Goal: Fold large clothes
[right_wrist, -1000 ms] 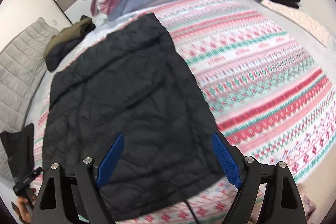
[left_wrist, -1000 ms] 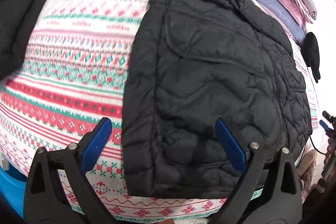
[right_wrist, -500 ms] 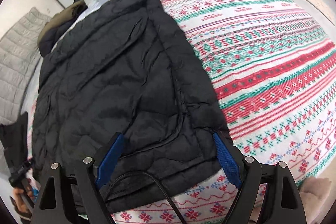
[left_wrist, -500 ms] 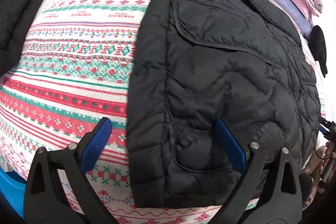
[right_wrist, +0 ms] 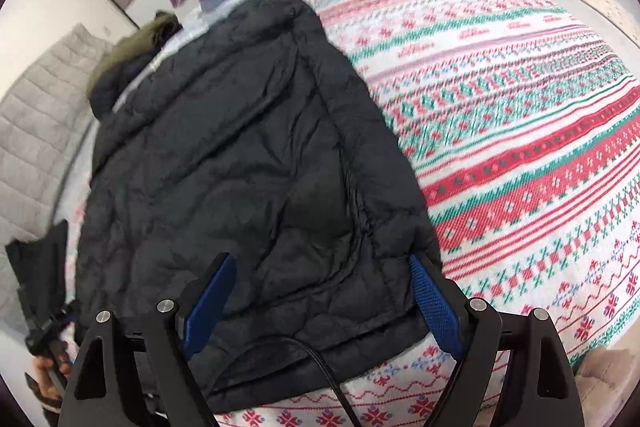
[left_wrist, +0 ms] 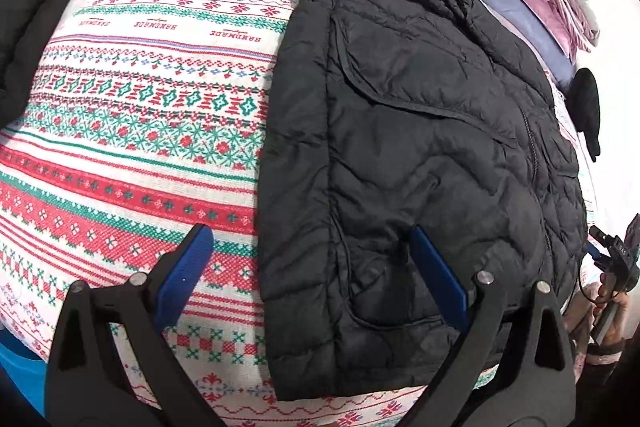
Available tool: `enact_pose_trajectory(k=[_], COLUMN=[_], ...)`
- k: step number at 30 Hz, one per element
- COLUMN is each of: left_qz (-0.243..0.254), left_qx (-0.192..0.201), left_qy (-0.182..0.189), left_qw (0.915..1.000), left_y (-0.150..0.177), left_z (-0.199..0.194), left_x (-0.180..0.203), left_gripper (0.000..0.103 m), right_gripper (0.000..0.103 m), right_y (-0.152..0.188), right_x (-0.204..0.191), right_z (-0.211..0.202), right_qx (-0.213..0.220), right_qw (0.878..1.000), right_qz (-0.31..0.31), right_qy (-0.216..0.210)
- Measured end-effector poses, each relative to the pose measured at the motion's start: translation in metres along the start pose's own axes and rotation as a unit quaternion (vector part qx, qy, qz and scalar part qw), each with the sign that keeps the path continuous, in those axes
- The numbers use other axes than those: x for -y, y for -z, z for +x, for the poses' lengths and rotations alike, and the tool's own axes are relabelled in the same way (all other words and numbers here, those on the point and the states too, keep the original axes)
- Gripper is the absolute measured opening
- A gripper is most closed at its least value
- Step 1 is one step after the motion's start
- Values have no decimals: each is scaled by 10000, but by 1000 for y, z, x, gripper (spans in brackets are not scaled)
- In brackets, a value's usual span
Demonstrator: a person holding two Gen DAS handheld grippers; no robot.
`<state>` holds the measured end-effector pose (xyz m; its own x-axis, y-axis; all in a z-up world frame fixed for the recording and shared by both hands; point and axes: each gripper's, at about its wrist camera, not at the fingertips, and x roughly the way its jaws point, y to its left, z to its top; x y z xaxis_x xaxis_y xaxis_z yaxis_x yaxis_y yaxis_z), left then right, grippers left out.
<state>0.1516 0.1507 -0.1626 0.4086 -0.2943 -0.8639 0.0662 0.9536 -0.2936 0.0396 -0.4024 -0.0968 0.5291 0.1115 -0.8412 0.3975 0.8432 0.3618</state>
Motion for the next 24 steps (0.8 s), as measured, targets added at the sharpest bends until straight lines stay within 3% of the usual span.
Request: enact_pose_trajectory(k=[4,7,10,13,15,17,19,21,24], left_qz=[294,551,739,837,790,650,530,407,299], left_qx=[-51,-104,-146,-144,-155,-208,-130,26,403], left_qy=[111,405,452,603,838,1088,1055,1023,1134], left_qw=[9995,9976,9961,9946,9932,9917,9929,9939,9923], left_y=[3,10,14,18,20,23,25,25,23], left_z=[4,6,9,9,8,8,5,-2,-25], left_x=[14,29,42,49,52,53,55,54,57], left_gripper=[98,97,94,81,57,41,33,23,19], right_gripper=[88,88,88,84,70,39,23,17,13], right_y=[-8,-13,-9,-3,0,2,2,3,3], right_x=[5,4,-7,-22,-28,-33,-36,-40,-48], right_z=[1,14,26,30,31,31,28,24,8], right_qx=[142,80,14,54,20,-21,-53,-27,205], right_qw=[9999,9999,9996,9991,9987,9981,9975,9970,9957], right_qz=[78,67,-172,-420,-503,-583,-607,-630,-689], right_qy=[50,98,211,64,-61,-194,-367,-443,-585])
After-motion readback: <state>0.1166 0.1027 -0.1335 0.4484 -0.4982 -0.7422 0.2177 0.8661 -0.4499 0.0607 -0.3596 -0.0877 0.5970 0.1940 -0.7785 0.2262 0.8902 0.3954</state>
